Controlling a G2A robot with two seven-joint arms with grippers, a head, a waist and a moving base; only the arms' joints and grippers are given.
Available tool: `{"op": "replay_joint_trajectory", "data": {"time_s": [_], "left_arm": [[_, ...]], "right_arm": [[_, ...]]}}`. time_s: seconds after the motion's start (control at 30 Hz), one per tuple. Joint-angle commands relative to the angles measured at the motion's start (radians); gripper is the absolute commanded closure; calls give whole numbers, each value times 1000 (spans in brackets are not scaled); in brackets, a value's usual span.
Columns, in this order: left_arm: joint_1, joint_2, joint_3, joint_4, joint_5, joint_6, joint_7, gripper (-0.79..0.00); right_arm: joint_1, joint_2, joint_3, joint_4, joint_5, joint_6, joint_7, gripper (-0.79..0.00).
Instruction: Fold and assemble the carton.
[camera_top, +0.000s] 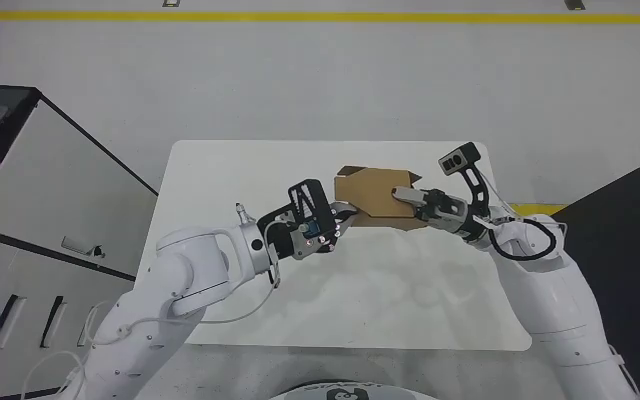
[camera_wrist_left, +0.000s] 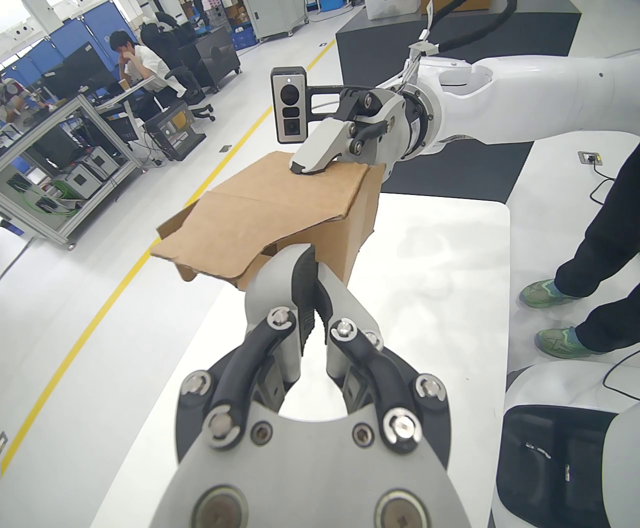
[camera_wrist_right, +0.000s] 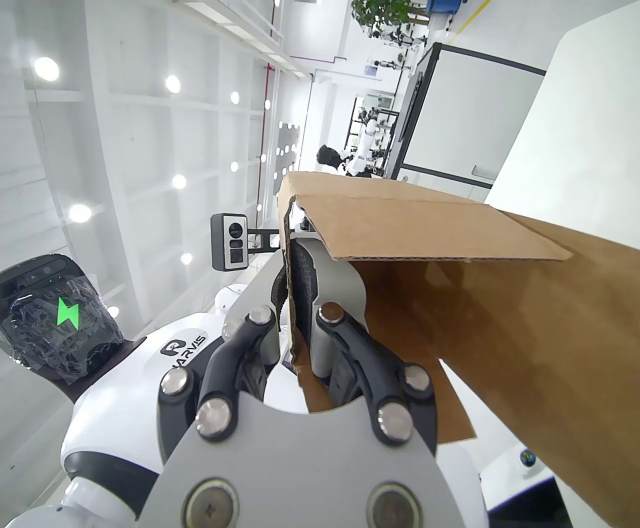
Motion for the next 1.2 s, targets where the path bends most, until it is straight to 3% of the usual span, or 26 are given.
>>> {"op": "replay_joint_trajectory", "data": {"time_s": [0.0, 1.17], "left_arm": [[0, 0, 2, 0, 0, -1, 0, 0], [16, 2, -6, -17, 3, -1, -4, 0]], "right_arm": [[3, -1, -5, -2, 2, 3, 5, 0], [-11, -8, -21, -2, 36, 45, -14, 0]]}}
